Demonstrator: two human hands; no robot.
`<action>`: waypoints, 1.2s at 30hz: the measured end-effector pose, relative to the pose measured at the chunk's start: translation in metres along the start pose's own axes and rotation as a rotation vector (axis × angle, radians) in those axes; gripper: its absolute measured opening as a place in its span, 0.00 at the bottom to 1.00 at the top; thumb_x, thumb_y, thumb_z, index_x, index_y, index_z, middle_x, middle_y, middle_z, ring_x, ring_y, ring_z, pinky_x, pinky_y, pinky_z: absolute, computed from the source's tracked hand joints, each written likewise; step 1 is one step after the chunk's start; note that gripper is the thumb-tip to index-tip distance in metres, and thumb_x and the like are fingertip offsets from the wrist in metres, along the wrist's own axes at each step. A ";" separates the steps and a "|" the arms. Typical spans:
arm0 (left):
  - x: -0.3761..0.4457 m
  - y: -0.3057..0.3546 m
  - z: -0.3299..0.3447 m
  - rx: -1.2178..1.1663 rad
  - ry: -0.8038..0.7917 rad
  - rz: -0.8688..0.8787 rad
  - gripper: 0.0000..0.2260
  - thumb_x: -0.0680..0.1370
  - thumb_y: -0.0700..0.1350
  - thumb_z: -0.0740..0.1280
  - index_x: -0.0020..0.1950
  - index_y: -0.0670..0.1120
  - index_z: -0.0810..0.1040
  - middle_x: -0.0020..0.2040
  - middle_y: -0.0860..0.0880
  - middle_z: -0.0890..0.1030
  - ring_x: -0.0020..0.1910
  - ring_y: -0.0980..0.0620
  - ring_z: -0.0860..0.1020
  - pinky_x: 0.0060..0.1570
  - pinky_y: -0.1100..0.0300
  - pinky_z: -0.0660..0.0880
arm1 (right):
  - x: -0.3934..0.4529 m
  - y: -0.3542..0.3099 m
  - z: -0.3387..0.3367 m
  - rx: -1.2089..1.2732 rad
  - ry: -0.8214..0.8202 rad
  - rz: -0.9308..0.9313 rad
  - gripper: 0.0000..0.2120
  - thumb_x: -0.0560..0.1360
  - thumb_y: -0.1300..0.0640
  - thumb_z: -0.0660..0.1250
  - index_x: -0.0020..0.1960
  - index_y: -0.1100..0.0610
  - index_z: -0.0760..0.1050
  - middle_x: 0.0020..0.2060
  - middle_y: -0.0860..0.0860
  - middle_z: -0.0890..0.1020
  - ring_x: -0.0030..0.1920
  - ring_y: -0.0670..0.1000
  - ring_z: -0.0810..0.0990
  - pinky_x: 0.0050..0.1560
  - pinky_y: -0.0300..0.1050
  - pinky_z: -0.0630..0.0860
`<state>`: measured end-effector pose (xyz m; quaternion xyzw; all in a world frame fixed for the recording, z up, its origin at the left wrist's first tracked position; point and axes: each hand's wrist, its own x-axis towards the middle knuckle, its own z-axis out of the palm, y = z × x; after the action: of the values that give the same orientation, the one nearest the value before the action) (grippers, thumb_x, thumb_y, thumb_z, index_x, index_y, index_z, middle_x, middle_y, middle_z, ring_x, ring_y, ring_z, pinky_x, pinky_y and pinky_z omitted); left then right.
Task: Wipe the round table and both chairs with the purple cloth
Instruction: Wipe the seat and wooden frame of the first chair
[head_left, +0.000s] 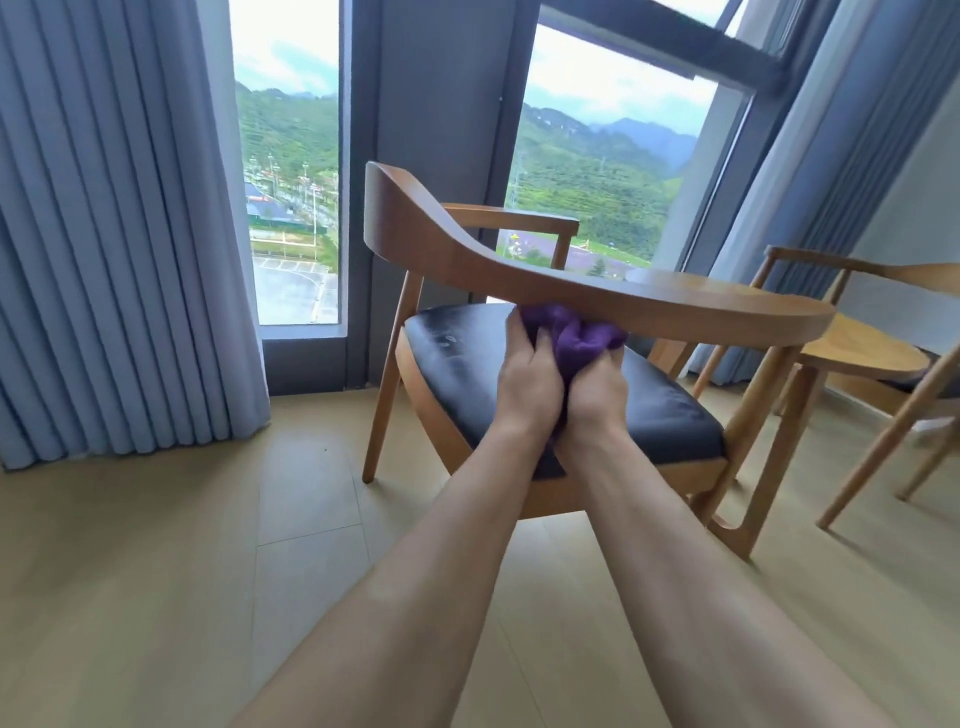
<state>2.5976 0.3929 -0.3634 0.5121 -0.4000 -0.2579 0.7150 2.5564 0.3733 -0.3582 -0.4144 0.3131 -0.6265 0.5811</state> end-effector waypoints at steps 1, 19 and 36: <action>-0.001 -0.003 -0.001 -0.014 -0.011 0.012 0.29 0.74 0.64 0.53 0.70 0.51 0.70 0.61 0.48 0.80 0.62 0.45 0.77 0.66 0.51 0.72 | 0.000 0.002 -0.001 -0.015 -0.011 -0.014 0.04 0.79 0.54 0.62 0.53 0.50 0.74 0.48 0.50 0.81 0.50 0.51 0.80 0.53 0.43 0.77; -0.089 -0.012 -0.009 -0.382 0.270 -0.217 0.11 0.83 0.44 0.65 0.64 0.52 0.78 0.62 0.44 0.81 0.64 0.40 0.78 0.69 0.37 0.70 | -0.070 -0.001 -0.038 -0.050 0.000 0.216 0.13 0.80 0.56 0.66 0.64 0.46 0.75 0.62 0.51 0.80 0.64 0.54 0.78 0.68 0.59 0.72; -0.016 0.215 0.134 0.017 0.004 -0.136 0.13 0.83 0.45 0.64 0.67 0.54 0.73 0.58 0.57 0.80 0.58 0.58 0.79 0.59 0.59 0.77 | 0.008 -0.246 -0.029 -0.001 0.589 0.305 0.01 0.76 0.59 0.70 0.45 0.55 0.79 0.43 0.52 0.84 0.44 0.53 0.81 0.49 0.51 0.78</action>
<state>2.4677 0.4087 -0.1460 0.5449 -0.3649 -0.3015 0.6921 2.4161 0.3942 -0.1553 -0.1640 0.5266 -0.6250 0.5524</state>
